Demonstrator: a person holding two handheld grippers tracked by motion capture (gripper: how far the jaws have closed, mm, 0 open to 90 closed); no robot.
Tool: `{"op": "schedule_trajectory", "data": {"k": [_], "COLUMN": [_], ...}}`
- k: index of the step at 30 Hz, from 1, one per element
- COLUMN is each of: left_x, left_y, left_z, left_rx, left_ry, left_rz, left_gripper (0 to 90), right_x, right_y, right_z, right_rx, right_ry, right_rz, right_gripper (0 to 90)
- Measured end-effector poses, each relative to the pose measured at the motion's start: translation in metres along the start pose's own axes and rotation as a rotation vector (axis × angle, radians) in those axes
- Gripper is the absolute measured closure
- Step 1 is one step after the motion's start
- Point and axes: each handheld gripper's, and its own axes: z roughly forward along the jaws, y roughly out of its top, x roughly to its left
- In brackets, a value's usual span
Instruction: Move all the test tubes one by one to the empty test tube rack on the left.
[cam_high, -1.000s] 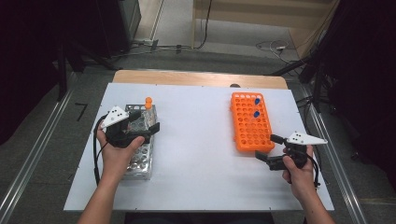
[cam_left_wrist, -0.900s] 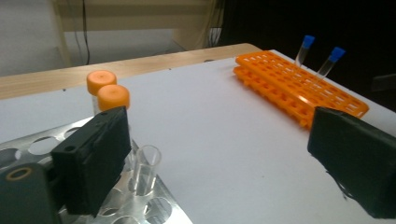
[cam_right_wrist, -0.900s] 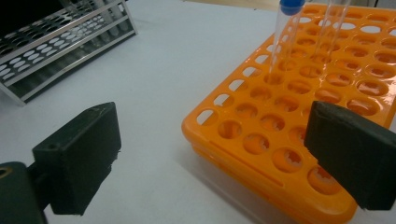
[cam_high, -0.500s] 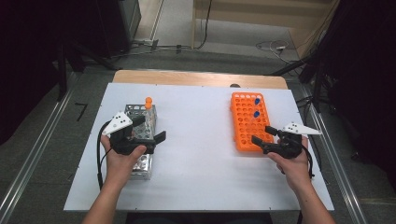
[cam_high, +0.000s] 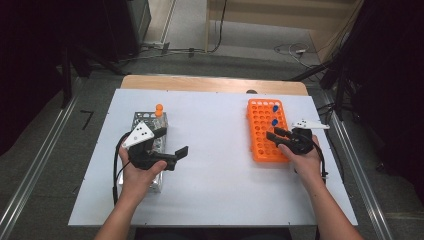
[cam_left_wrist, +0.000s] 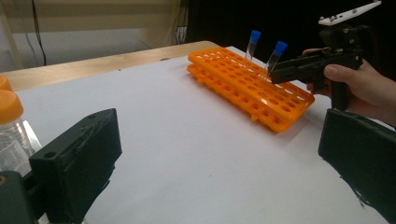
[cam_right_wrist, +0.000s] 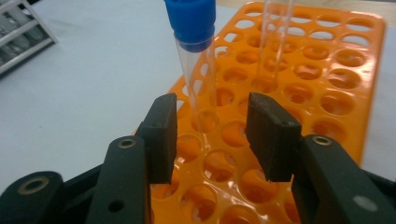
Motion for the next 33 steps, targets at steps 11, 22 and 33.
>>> {"op": "schedule_trajectory", "data": {"k": [11,22,33], "left_x": [-0.004,-0.010,-0.018], "left_y": [0.000,-0.001,-0.001], "left_z": [0.005,0.008,0.016], "left_rx": [0.007,0.015,0.028], "left_ry": [-0.017,-0.038,-0.069], "left_rz": [0.001,0.014,0.025], "left_gripper": [0.0,0.0,0.0], "right_x": [0.002,0.007,0.019], "right_y": [-0.001,0.000,0.014], "right_z": [0.016,0.014,-0.021], "right_rx": [0.005,-0.028,-0.126], "right_ry": [-0.042,-0.051,-0.035], "right_rz": [-0.009,-0.023,-0.054], "right_gripper": [66.2,75.4,75.5]}}
